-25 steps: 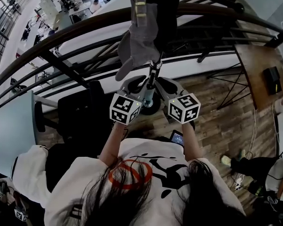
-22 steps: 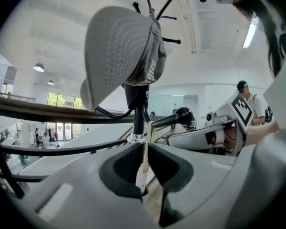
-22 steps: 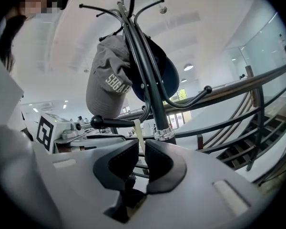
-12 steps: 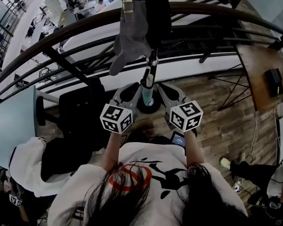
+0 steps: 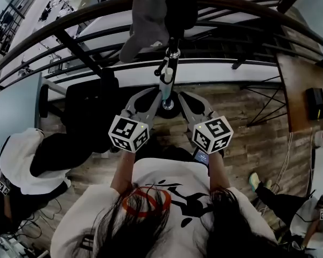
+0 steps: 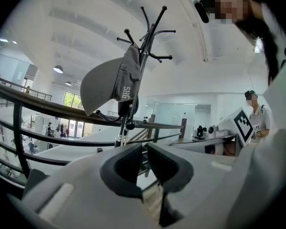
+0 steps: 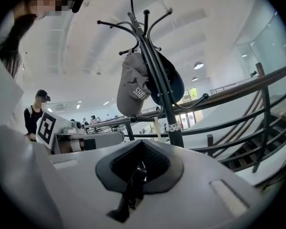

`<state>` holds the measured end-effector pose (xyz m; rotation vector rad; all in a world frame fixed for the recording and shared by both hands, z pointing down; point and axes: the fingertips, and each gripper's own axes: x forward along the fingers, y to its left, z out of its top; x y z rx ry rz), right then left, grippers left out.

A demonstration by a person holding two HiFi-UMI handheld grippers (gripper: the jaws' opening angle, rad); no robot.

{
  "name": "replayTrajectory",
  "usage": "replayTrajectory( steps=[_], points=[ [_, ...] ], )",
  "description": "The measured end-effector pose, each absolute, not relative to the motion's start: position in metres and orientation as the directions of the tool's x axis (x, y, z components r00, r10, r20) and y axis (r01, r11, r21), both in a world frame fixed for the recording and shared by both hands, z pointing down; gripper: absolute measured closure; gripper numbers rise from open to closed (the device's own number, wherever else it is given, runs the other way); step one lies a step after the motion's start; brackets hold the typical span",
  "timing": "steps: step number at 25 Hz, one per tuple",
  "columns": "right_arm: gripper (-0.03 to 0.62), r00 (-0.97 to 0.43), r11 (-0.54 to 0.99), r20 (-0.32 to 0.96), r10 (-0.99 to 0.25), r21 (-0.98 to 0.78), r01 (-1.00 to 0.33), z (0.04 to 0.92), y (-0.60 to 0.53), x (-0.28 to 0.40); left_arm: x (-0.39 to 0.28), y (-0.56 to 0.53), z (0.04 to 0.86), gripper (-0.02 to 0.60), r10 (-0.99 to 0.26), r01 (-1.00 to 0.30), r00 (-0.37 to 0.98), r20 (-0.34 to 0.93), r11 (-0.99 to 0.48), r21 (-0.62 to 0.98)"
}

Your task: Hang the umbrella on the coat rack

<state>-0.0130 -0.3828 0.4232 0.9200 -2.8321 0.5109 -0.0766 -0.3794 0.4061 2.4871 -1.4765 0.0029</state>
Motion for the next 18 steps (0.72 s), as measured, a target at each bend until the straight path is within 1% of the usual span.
replayTrajectory(
  steps=[6,12,18],
  points=[
    [0.589,-0.834,0.773,0.181,-0.521,-0.314,-0.551,0.426,-0.355,0.001,-0.062,-0.343,0.413,0.551,-0.877,-0.883,0.454,0.156,-0.419,0.21],
    [0.589,-0.831,0.769,0.214,-0.513,-0.317,-0.556,0.455,-0.332,0.01,-0.062,-0.309,0.431,0.553,-0.888,-0.902,0.416,0.197,-0.375,0.212],
    [0.589,-0.837,0.766,0.21,-0.505,-0.338,-0.547,0.46,-0.329,0.004,-0.067,-0.301,0.445,0.554,-0.881,-0.908,0.404,0.246,-0.353,0.226]
  ],
)
